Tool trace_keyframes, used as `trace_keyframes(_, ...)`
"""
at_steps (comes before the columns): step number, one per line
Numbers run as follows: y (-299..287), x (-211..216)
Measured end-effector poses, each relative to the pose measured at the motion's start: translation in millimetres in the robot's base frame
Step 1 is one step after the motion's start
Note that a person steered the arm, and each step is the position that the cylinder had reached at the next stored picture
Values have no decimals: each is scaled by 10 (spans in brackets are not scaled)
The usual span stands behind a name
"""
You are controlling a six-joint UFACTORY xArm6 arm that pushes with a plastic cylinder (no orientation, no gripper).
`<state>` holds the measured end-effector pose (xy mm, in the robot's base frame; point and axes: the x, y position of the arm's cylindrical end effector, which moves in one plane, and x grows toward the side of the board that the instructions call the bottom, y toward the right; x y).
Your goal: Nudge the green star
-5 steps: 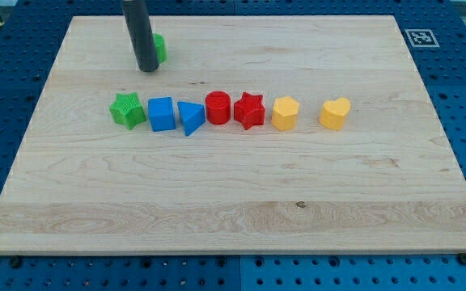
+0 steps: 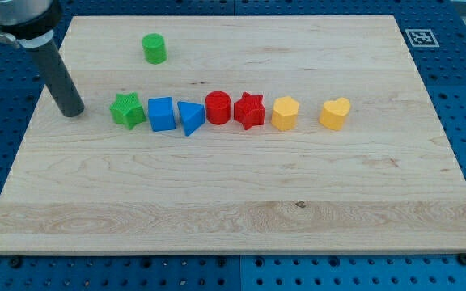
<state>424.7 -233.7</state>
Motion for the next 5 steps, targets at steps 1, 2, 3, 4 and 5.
trace_keyframes(1,355,318)
trace_keyframes(2,432,328)
trace_keyframes(3,770,290)
trace_keyframes(4,842,254)
trace_keyframes(5,923,169)
